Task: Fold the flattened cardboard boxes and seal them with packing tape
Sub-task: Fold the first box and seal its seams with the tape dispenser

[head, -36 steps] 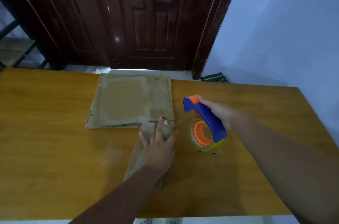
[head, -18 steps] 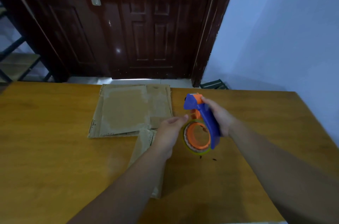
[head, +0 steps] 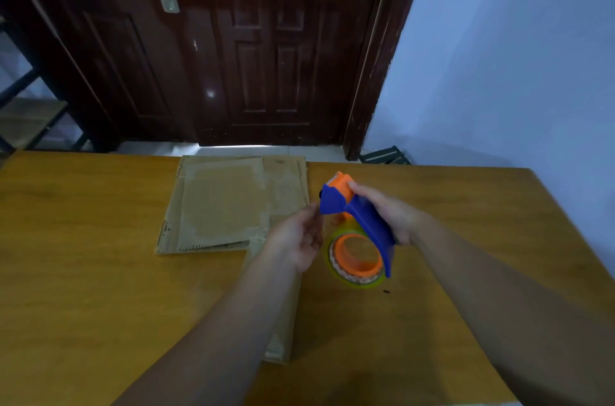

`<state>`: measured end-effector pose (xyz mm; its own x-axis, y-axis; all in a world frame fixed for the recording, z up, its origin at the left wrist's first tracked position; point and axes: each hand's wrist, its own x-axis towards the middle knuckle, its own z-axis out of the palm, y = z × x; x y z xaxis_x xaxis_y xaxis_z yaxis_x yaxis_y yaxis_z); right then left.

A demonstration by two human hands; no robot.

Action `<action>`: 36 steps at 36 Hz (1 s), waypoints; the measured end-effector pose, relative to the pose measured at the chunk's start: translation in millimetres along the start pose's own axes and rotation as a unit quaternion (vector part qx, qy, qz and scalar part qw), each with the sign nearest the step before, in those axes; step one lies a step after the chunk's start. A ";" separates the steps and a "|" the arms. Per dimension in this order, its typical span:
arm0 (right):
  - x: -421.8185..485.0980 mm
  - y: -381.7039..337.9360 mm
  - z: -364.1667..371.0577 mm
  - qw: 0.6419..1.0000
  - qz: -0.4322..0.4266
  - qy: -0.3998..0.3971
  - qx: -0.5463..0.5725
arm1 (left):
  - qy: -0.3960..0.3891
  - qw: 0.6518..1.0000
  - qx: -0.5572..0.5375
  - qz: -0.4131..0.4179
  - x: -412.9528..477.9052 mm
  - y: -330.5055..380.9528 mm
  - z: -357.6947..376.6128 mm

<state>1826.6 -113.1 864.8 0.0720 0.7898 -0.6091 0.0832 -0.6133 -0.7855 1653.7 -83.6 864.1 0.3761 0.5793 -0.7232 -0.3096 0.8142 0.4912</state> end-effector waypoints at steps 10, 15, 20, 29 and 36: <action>-3.0 -5.6 -0.8 0.995 -0.057 -0.067 -0.049 | 0.048 0.988 0.098 0.105 0.8 9.9 -4.6; -5.7 -3.3 -3.8 0.993 -0.072 -0.097 -0.009 | 0.094 0.933 0.219 0.270 5.8 16.4 -13.9; -14.7 -5.2 1.5 0.988 -0.094 -0.070 -0.103 | 0.104 0.909 0.237 0.325 12.1 14.3 -16.3; -17.6 14.2 14.2 0.934 -0.223 0.072 -0.269 | 0.116 0.926 0.202 0.297 13.1 12.9 -9.9; -25.0 28.9 12.6 0.917 -0.270 0.136 -0.258 | 0.093 0.960 0.180 0.194 8.3 25.0 0.2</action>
<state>1814.7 -150.5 856.0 0.1205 0.9919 -0.0409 0.6347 -0.1086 -0.7651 1649.3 -58.4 870.5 0.1211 0.8517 -0.5098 -0.0607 0.5189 0.8527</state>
